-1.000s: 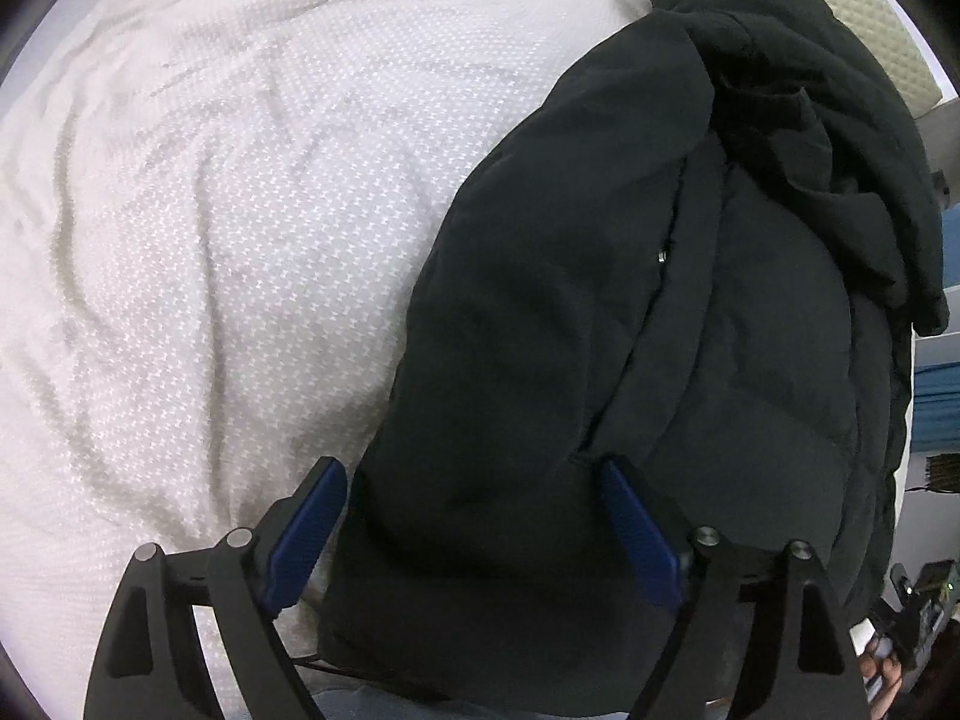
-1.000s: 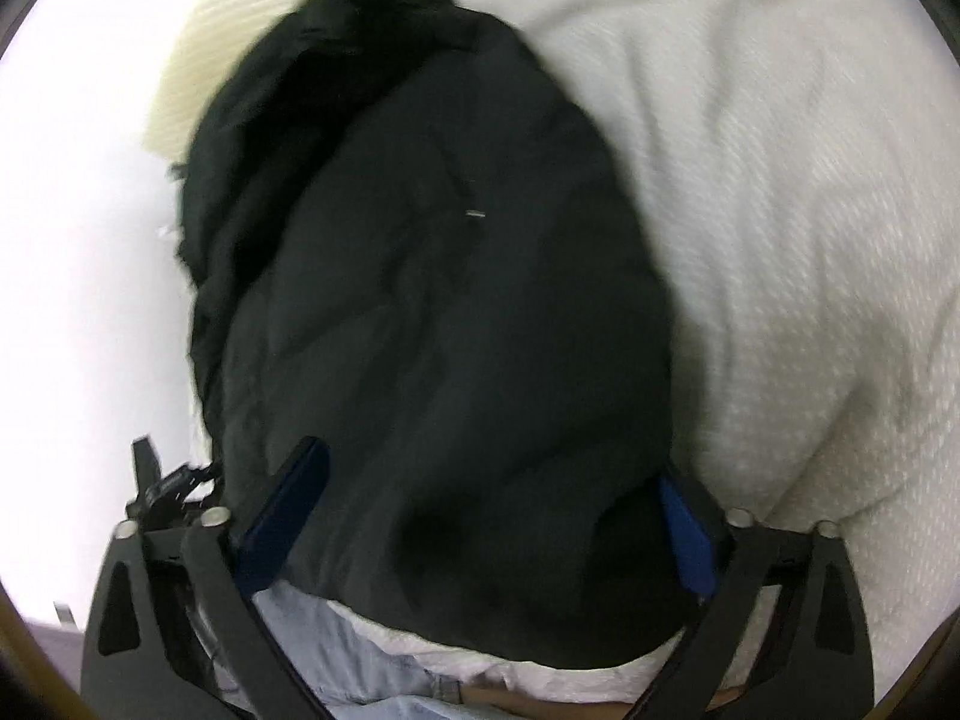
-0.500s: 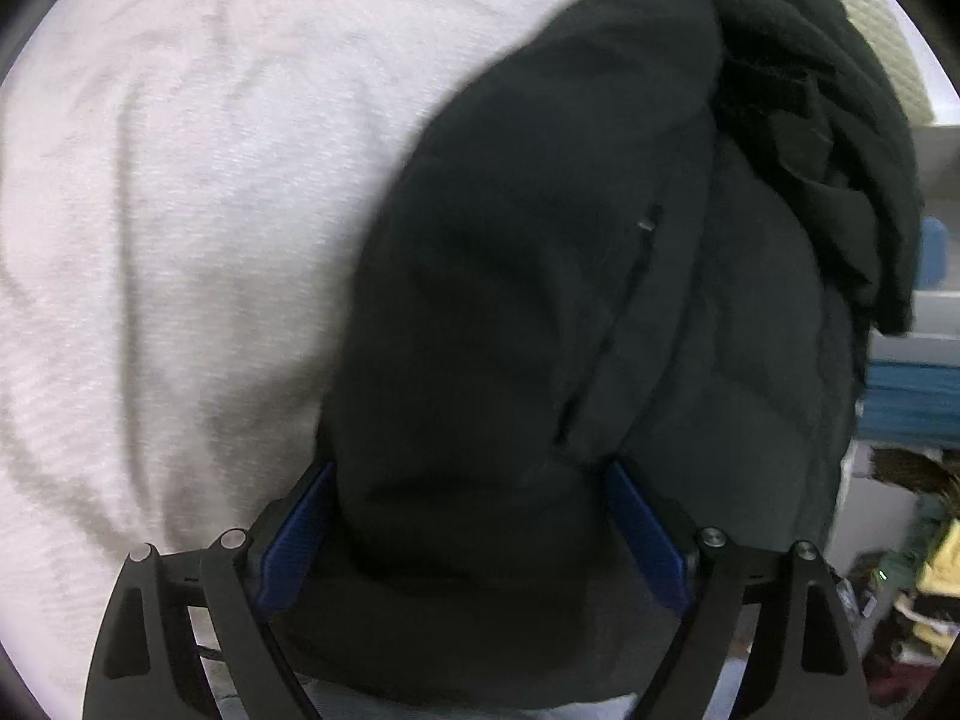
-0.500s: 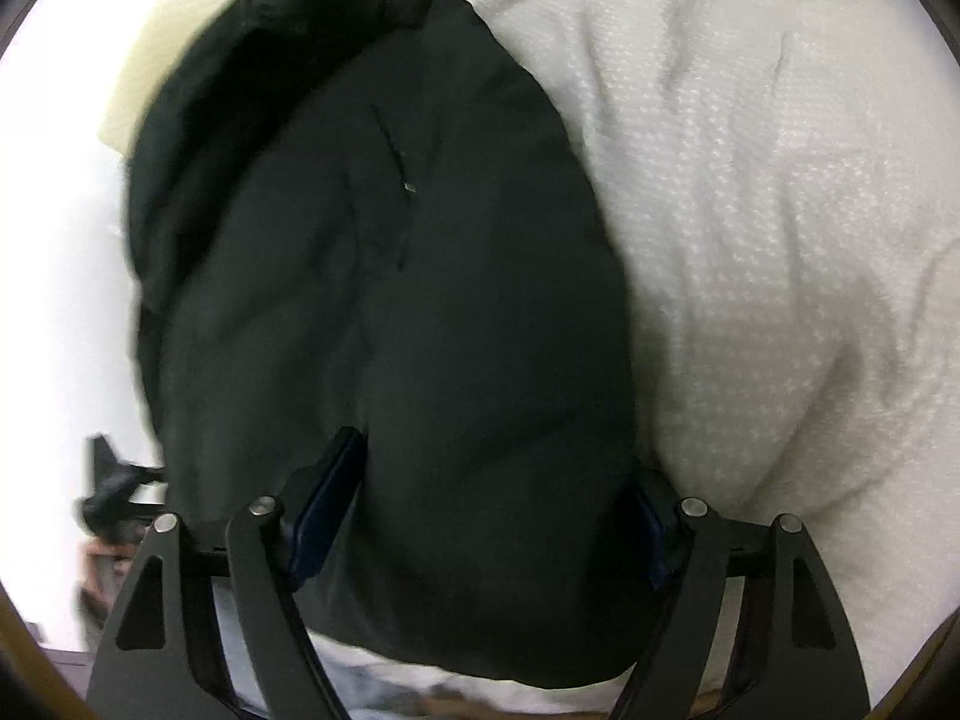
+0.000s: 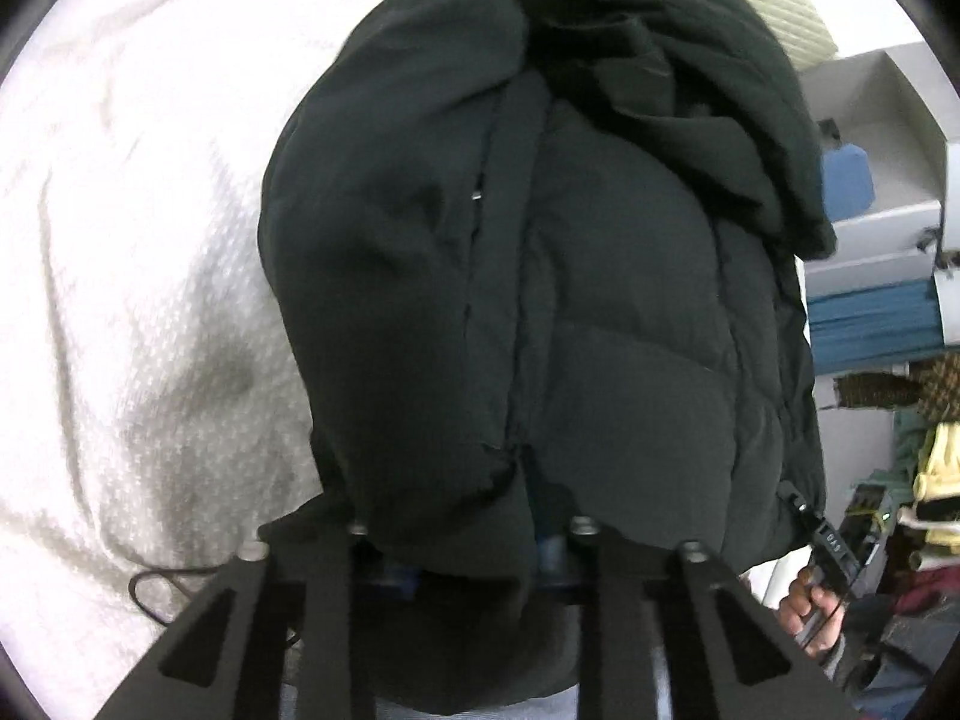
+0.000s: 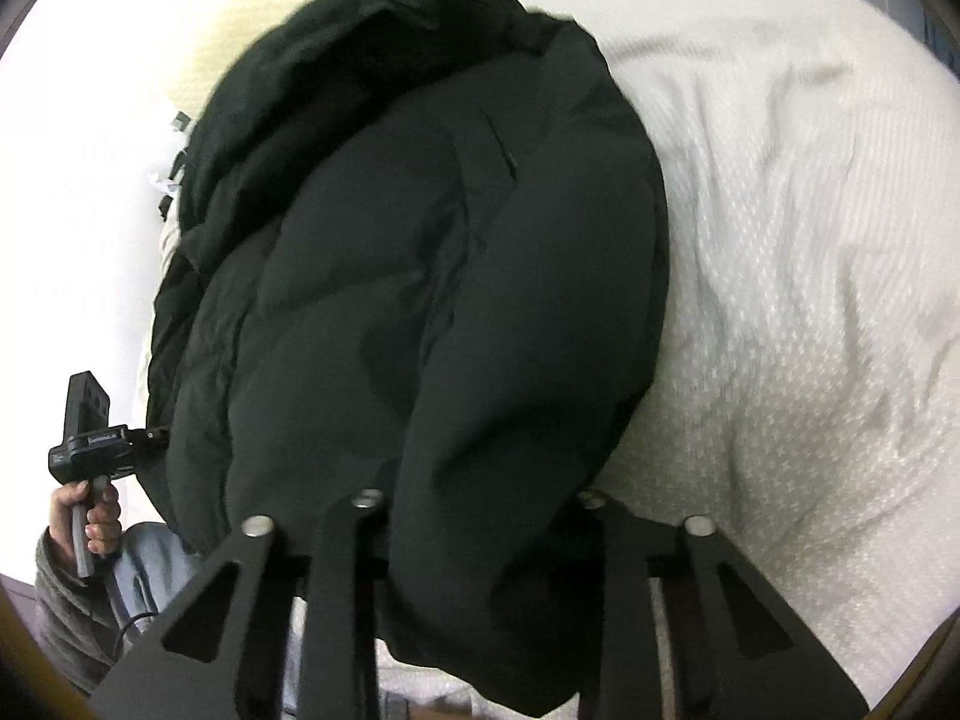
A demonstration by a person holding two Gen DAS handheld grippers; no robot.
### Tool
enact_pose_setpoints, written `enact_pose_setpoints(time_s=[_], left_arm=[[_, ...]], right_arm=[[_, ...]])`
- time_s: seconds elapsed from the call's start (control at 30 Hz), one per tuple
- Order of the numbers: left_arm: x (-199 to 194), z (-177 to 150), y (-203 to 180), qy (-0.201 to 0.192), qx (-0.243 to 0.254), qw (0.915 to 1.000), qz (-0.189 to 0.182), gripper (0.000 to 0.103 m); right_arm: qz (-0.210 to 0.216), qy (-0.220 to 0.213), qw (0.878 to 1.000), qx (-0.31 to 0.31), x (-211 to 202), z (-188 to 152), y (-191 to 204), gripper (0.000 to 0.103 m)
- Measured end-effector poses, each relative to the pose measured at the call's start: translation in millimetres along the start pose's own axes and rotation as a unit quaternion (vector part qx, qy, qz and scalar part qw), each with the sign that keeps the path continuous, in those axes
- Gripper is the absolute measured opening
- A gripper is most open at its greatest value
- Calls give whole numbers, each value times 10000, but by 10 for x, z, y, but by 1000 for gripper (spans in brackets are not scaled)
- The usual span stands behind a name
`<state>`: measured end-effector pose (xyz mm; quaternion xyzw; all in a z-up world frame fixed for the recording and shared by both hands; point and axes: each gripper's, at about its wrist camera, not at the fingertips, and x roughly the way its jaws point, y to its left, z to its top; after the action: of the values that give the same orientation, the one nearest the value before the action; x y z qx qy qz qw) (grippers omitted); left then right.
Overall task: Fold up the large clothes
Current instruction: 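Lower both tools onto the jacket hem and close them on it, then lift the hem with both tools and fold it over toward the collar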
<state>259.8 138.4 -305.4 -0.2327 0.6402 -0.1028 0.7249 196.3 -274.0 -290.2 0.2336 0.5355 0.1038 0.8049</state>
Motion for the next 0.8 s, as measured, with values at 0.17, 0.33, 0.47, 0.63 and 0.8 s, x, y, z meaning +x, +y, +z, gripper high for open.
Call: enact_pose_setpoints(time_s=[0.17, 0.33, 0.47, 0.63, 0.8], left_arm=[[-115, -98, -94, -378, 357, 9986, -5, 12], [-461, -172, -70, -783, 379, 9952, -449, 11], [-769, -240, -85, -1086, 362, 9897, -857, 9], [-1340, -266, 19, -1417, 419, 9821, -1170, 8], [-1932, -446, 100, -1745, 492, 9728, -1442, 6]], right_arm=[[13, -723, 9964, -453, -337, -37, 187, 19], [247, -1130, 9930, -256, -596, -66, 152, 18], [384, -1242, 9915, -85, -760, -76, 92, 18], [558, -1525, 9867, -97, -960, -52, 272, 17], [773, -1773, 9810, -149, -1366, -117, 344, 17]])
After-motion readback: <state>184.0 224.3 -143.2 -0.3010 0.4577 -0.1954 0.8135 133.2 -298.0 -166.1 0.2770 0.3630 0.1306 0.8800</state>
